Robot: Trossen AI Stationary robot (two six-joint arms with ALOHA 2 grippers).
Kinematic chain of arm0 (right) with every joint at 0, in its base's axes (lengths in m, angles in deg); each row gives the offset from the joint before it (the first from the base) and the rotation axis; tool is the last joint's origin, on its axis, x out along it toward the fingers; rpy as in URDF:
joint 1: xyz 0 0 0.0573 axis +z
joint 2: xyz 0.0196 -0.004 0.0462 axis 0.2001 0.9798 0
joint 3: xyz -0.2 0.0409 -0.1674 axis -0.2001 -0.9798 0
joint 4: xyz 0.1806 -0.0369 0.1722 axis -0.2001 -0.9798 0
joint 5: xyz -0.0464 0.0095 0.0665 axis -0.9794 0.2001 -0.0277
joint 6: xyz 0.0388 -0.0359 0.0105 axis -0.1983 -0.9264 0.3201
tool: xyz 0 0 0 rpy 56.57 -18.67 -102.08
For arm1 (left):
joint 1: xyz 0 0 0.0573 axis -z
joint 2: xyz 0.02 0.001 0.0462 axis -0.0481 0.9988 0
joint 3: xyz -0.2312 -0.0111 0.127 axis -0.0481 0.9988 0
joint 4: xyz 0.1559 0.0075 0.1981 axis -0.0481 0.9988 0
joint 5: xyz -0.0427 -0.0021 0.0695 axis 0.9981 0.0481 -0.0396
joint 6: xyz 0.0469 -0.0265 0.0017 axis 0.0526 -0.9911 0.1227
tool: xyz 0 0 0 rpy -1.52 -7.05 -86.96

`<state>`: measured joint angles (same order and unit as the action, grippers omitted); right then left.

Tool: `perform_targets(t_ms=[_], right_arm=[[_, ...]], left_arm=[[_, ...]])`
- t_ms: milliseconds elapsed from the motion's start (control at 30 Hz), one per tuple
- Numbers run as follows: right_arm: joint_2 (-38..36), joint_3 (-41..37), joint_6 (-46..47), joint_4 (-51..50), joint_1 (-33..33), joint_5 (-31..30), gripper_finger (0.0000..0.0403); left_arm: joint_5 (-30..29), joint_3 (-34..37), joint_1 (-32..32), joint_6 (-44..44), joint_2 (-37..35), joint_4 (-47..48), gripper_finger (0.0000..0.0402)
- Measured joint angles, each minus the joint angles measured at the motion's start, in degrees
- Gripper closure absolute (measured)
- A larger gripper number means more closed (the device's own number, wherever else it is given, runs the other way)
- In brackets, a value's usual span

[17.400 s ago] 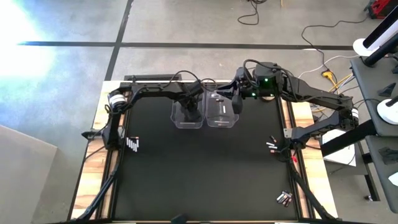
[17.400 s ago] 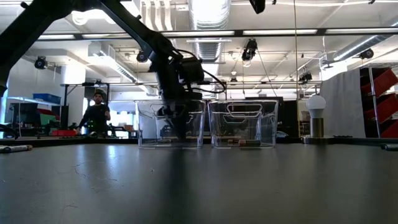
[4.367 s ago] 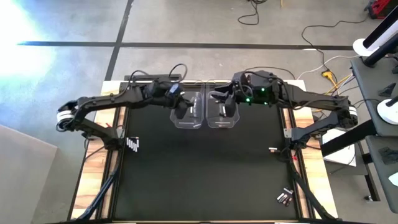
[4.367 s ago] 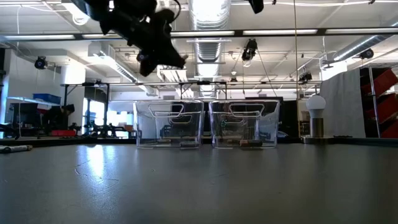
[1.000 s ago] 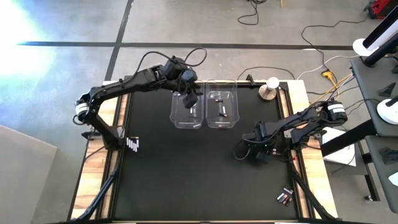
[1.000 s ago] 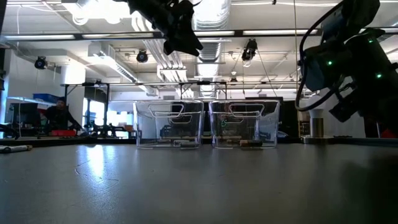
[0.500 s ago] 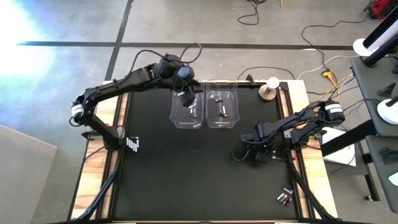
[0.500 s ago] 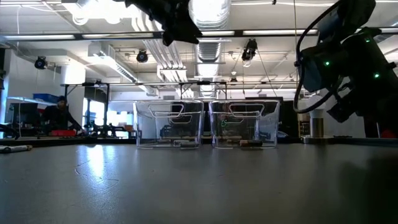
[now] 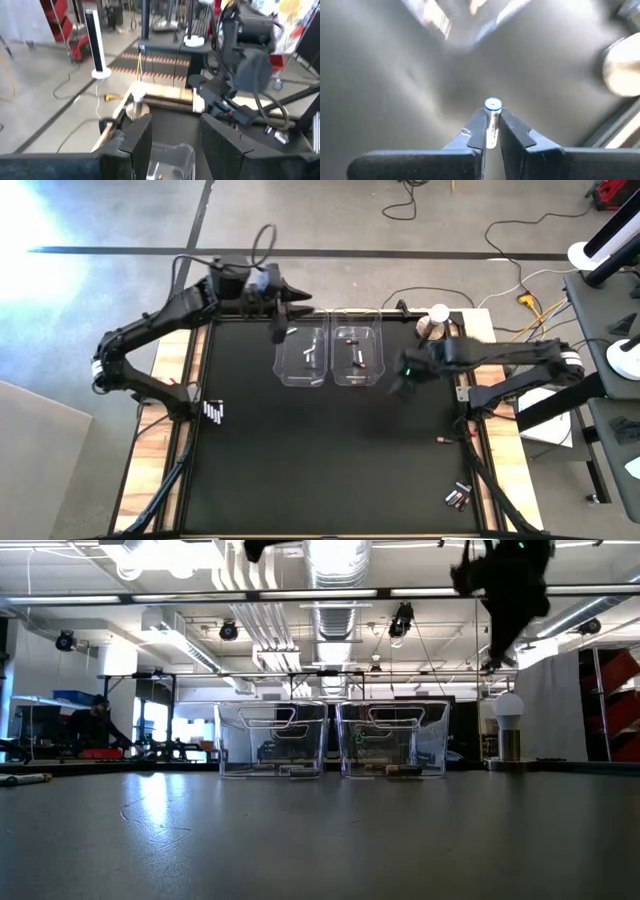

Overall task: Sort batteries
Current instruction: Put the white battery into the left transparent bin

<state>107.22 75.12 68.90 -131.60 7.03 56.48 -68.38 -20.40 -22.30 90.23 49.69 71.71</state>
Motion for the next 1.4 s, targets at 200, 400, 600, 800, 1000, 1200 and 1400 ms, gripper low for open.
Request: perform_targets(t_ms=[200, 400, 600, 800, 1000, 1200, 1400], right_arm=[[-0.1, 12.0, -7.3, 8.6, -3.6, -4.8, 0.0378], [0.5, 13.6, -14.1, 31.6, -4.1, 0.6, 0.0378], [5.3, 13.3, -14.3, 43.7, -4.1, 10.2, 0.0378], [10.5, 13.3, -12.9, 54.7, -4.1, 18.3, 0.0378], [12.8, 15.5, -12.8, 58.6, -4.1, 19.4, 0.0378], [13.7, 17.6, -14.0, 58.9, -4.1, 19.3, 0.0378], [13.8, 17.7, -14.3, 58.9, -4.1, 17.8, 0.0378]], left_arm=[[1.2, 0.4, 0.0, -1.6, -3.3, -0.4, 0.0257], [7.8, 7.0, 0.6, -5.2, -5.7, -4.6, 0.0257], [10.5, 23.2, 2.2, -15.8, -8.3, -29.1, 0.0257], [10.5, 34.9, 3.2, -28.8, -7.2, -46.1, 0.0246], [5.9, 38.2, 5.0, -28.5, -6.6, -49.3, 0.0205], [10.7, 38.3, 5.6, -24.5, -6.4, -49.6, 0.0183], [9.7, 38.3, 5.5, -24.2, -6.4, -49.1, 0.0193]])
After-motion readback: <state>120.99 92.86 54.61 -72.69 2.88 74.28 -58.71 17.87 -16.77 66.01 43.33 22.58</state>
